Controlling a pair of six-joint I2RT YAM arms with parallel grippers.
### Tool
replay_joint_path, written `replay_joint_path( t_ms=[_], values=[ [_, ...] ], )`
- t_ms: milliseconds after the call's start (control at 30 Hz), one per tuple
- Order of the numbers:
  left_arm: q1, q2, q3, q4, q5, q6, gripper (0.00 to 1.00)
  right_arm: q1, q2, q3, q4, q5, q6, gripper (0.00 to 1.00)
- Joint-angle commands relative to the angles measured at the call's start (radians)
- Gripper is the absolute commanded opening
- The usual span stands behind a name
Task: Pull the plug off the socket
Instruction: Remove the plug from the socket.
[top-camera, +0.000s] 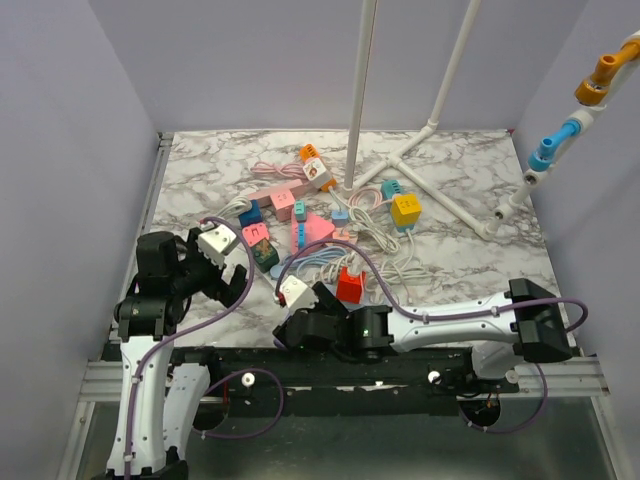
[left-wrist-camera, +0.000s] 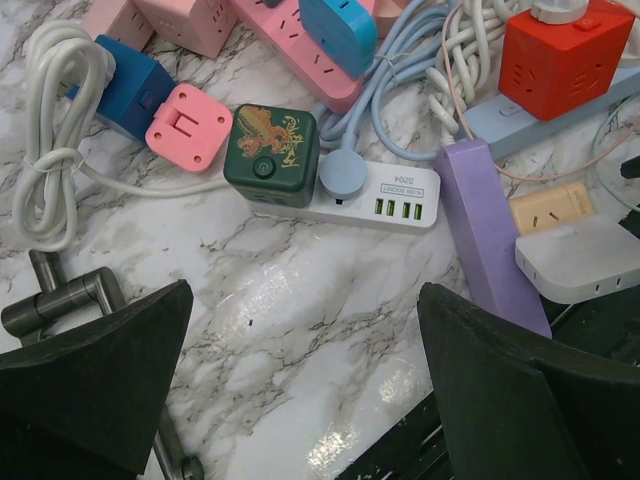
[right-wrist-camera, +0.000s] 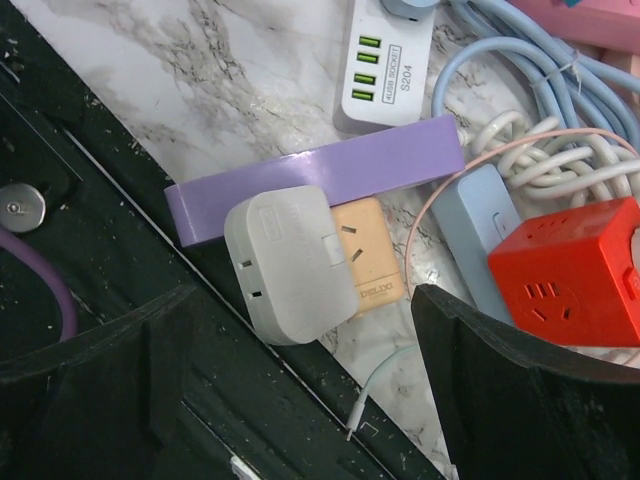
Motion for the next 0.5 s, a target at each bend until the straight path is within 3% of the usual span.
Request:
replay_joint_path(
  t_ms=[0, 133, 267, 467],
  values=[
    [0.005, 0.022, 0.035, -0.012, 0.032, 0.007, 0.99, 0.016, 0.06, 0.037, 0.021, -0.002, -0.068, 0.95],
    [0.005, 0.023, 0.042, -0.011, 0.03, 0.002, 0.99, 0.015, 0.109, 0.033, 0.031, 0.046, -0.068, 0.92],
    [0.005, 0.021, 0.043, -0.019, 0.034, 0.018, 0.99, 0.016, 0.146, 0.02, 0.066, 0.056, -0.095, 0.73],
    [0.005, 0.019, 0.036, -0.026, 0.026, 0.058, 0.99, 0.016, 0.17, 0.03, 0.097, 0.067, -0.122, 0.61]
  ],
)
